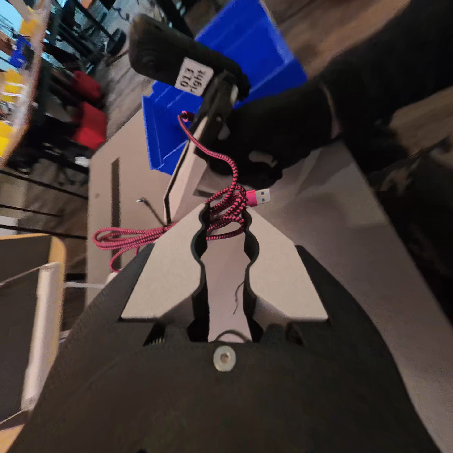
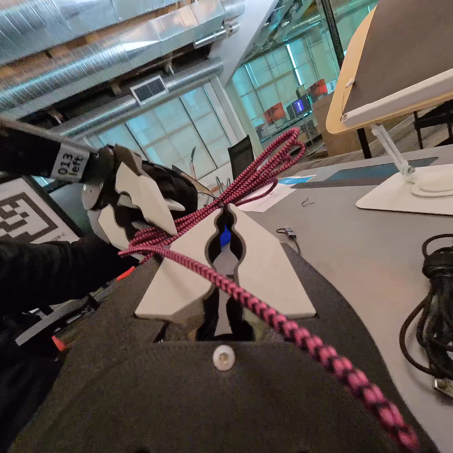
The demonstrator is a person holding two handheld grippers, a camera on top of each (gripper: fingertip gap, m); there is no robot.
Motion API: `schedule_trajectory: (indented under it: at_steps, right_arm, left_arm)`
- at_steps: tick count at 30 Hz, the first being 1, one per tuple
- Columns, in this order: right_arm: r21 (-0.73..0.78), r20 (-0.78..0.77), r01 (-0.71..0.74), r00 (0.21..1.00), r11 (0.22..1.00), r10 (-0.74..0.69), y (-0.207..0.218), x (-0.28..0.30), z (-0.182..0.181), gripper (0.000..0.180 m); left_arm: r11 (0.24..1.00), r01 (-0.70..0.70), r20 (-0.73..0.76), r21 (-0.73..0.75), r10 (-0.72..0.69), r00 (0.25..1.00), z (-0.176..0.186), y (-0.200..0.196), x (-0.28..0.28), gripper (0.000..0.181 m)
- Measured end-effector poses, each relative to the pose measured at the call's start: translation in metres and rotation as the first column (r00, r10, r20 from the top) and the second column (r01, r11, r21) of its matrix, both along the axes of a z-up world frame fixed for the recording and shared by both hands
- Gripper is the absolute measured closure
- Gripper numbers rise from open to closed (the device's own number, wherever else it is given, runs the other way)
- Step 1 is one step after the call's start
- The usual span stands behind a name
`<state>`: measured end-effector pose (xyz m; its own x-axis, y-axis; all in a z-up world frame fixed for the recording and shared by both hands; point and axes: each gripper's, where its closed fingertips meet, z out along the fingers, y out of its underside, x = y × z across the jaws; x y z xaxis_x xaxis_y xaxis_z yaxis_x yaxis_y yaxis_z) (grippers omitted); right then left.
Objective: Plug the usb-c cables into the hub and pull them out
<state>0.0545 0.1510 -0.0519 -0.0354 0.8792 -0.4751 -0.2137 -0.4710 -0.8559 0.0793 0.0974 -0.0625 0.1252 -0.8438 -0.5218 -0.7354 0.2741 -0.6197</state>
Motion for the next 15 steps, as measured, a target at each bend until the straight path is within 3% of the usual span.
schedule_trajectory:
  at_steps: [4, 6, 9, 15]
  right_arm:
    - [-0.02, -0.046, -0.028, 0.999, 0.999, 0.028, -0.002, 0.001, 0.003, 0.18]
    - [0.01, -0.028, -0.006, 1.0, 1.0, 0.006, -0.001, 0.001, 0.001, 0.18]
    - [0.06, -0.002, 0.022, 1.0, 0.998, -0.022, -0.001, 0.0, 0.001, 0.18]
    - [0.166, 0.043, 0.094, 0.994, 0.982, -0.102, 0.006, 0.004, -0.001, 0.18]
  left_arm:
    - [0.992, 0.008, -0.077, 0.124, 0.002, 0.997, -0.015, 0.002, -0.004, 0.155]
    - [0.994, 0.006, -0.058, 0.113, 0.001, 0.998, -0.017, 0.002, -0.007, 0.155]
    - [1.0, -0.015, 0.14, -0.021, 0.018, 0.99, 0.002, -0.002, -0.005, 0.155]
    - [0.973, 0.002, 0.424, -0.232, 0.099, 0.9, 0.03, -0.009, -0.025, 0.132]
